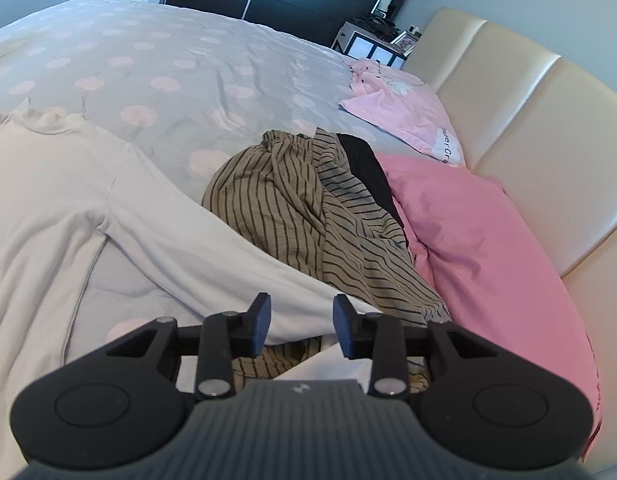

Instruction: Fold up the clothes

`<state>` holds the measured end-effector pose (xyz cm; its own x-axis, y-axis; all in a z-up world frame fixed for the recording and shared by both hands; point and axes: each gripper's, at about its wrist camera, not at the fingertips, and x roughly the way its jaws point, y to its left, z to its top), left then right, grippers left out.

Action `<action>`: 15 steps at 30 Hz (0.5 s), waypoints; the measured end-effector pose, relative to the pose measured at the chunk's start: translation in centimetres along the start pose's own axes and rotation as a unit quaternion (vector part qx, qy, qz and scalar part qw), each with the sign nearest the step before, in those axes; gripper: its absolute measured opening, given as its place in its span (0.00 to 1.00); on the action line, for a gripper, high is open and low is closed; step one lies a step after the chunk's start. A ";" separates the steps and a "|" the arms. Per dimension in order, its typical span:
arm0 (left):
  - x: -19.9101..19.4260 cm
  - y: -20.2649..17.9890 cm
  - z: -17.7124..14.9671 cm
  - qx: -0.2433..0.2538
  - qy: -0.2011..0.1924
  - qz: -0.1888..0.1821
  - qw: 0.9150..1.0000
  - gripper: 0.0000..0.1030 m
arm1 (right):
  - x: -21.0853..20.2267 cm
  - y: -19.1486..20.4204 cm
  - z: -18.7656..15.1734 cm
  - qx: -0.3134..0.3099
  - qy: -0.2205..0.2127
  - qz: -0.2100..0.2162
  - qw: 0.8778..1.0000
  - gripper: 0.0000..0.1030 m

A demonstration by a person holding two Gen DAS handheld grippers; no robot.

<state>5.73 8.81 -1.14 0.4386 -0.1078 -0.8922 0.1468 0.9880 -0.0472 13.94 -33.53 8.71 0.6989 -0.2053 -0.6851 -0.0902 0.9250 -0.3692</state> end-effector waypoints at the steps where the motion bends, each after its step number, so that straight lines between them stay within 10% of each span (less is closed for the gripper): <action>1: -0.8 0.7 0.1 -0.016 -0.013 -0.001 1.000 0.00 | -0.1 0.1 -0.1 0.000 0.000 -0.001 1.000 0.37; 15: -8.4 14.3 6.5 -0.185 -0.125 0.053 0.973 0.00 | 0.0 0.1 -0.3 0.006 0.015 -0.006 1.000 0.41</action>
<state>9.86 23.10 8.62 0.6422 0.0197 -0.7663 -0.2211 0.9619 -0.1606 13.74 -33.51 8.49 0.6782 -0.2252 -0.6995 -0.0733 0.9264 -0.3694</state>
